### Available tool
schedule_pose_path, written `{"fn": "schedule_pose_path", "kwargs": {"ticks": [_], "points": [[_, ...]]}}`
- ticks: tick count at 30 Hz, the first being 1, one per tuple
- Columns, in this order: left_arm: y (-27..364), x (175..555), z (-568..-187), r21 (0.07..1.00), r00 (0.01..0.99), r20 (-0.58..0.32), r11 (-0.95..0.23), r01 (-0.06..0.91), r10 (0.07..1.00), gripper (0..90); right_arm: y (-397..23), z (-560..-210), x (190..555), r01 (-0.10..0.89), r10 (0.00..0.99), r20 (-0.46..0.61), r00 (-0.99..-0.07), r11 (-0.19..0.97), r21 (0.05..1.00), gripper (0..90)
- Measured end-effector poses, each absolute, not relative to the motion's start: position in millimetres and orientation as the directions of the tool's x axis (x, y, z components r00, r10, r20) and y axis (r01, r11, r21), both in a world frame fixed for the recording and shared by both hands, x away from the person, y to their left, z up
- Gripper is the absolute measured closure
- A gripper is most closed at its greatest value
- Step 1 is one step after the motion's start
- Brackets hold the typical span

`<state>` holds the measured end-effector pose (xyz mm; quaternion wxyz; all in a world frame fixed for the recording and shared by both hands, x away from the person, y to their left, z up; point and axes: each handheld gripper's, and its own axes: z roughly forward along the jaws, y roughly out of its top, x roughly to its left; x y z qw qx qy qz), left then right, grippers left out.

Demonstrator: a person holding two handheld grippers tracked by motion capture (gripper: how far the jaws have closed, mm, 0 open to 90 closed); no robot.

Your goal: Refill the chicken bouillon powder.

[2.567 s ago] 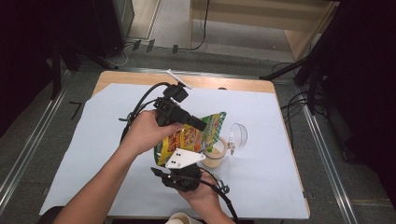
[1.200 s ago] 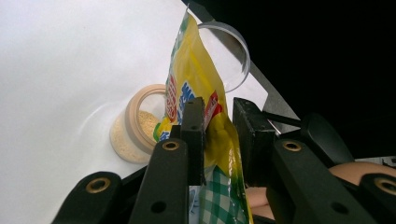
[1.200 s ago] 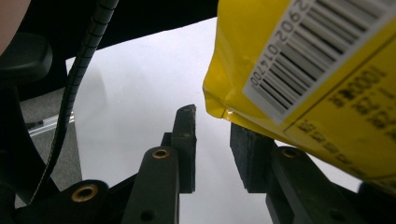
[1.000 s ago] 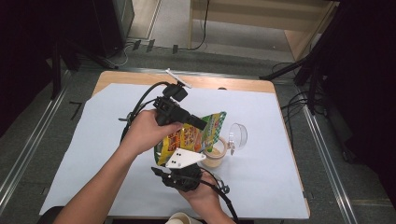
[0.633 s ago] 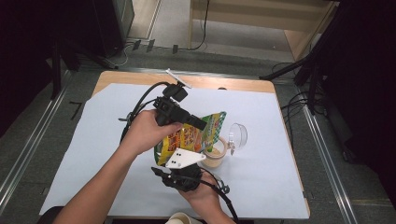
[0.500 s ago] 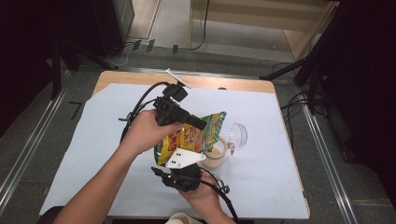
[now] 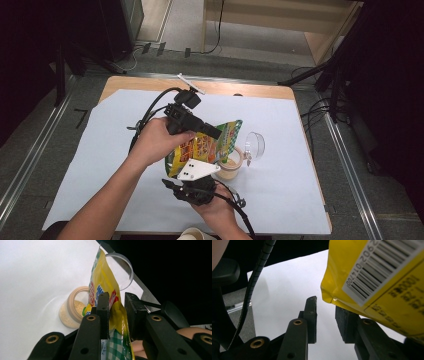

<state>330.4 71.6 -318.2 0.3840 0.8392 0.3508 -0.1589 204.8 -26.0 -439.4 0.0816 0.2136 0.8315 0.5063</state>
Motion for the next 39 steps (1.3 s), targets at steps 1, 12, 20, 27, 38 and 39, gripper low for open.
{"fn": "schedule_pose_path", "kwargs": {"ticks": [1, 12, 20, 27, 38, 39], "points": [[71.7, 330.5, -318.2, 0.534, 0.704, -0.536, -0.459, 0.710, 0.466, 75.5, -26.0, -439.3, 204.8, 0.270, 0.438, 0.078, -0.895, 0.395, 0.878, 72.7], [71.7, 330.3, -317.7, 0.537, 0.706, -0.533, -0.458, 0.709, 0.467, 75.6, -26.2, -439.1, 205.2, 0.268, 0.439, 0.076, -0.895, 0.396, 0.878, 72.7], [72.3, 330.8, -317.4, 0.538, 0.705, -0.535, -0.456, 0.709, 0.466, 75.3, -26.3, -438.1, 204.5, 0.265, 0.439, 0.073, -0.895, 0.394, 0.880, 72.8], [72.2, 331.0, -317.4, 0.540, 0.705, -0.534, -0.454, 0.709, 0.467, 74.9, -27.1, -437.6, 204.7, 0.258, 0.443, 0.063, -0.894, 0.396, 0.881, 72.9], [68.5, 333.7, -316.1, 0.529, 0.705, -0.532, -0.466, 0.709, 0.469, 76.9, -27.2, -437.4, 204.9, 0.259, 0.449, 0.064, -0.891, 0.388, 0.884, 72.7], [68.5, 333.8, -316.1, 0.529, 0.705, -0.532, -0.466, 0.709, 0.469, 76.9, -27.3, -437.3, 205.2, 0.259, 0.450, 0.063, -0.891, 0.388, 0.885, 72.7]]}}
